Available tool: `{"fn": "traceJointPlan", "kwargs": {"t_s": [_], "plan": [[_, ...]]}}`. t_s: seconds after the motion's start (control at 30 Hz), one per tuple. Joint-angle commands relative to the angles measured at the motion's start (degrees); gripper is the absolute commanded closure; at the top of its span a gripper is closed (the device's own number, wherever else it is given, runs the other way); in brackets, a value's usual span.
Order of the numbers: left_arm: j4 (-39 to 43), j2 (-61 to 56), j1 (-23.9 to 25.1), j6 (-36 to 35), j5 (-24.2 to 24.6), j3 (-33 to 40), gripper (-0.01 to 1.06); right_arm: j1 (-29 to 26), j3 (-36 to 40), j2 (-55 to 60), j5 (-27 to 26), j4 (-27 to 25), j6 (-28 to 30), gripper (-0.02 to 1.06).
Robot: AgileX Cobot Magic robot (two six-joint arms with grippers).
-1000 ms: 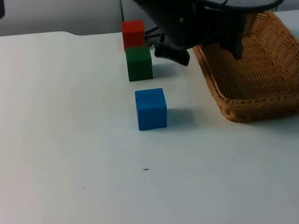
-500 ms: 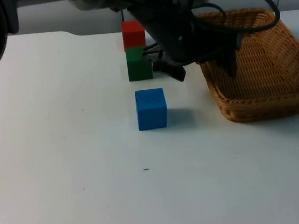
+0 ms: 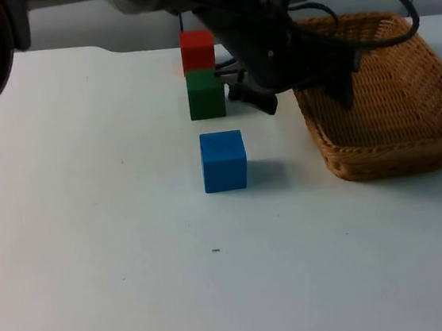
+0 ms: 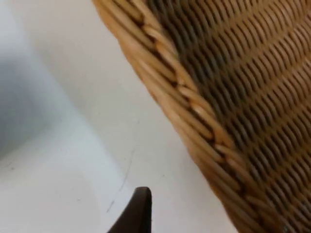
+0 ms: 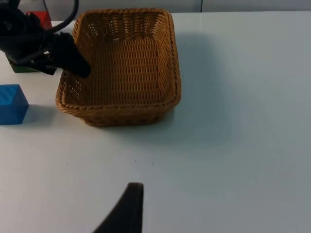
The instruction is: Pick up the basket with the left hand and place the blue cube into the basket with the right hand.
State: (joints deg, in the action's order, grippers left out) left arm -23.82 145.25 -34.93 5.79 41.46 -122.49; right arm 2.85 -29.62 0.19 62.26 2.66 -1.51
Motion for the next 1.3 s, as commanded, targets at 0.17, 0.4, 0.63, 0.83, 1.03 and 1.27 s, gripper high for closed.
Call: {"fn": "traceJointPlan", "kwargs": {"t_s": [0.17, 0.4, 0.63, 0.83, 1.03, 1.27], "plan": [[0.49, 1.94, -1.24, -0.43, -2.56, -0.20, 0.14, -0.33, 0.52, -0.19, -0.47, 0.07, -0.17, 0.00], [0.49, 2.66, -1.29, -1.63, -3.49, -0.20, 0.14, -0.33, 0.52, -0.19, -0.47, 0.07, -0.17, 0.00], [0.49, 2.80, -1.29, -2.35, -3.61, -0.20, 0.38, -0.33, 0.52, -0.19, -0.47, 0.07, -0.17, 0.00], [0.49, 2.80, -1.29, -2.83, -3.61, -0.20, 0.81, -0.33, 0.52, -0.19, -0.47, 0.07, -0.17, 0.00], [1.95, 2.69, -1.29, -9.02, 0.61, -2.88, 1.05, -0.33, 0.52, -0.19, -0.47, 0.07, -0.17, 0.00], [12.62, 0.69, -1.29, -18.65, 9.84, -10.45, 1.05, -0.33, 0.52, -0.19, -0.47, 0.07, -0.17, 0.00]]}}
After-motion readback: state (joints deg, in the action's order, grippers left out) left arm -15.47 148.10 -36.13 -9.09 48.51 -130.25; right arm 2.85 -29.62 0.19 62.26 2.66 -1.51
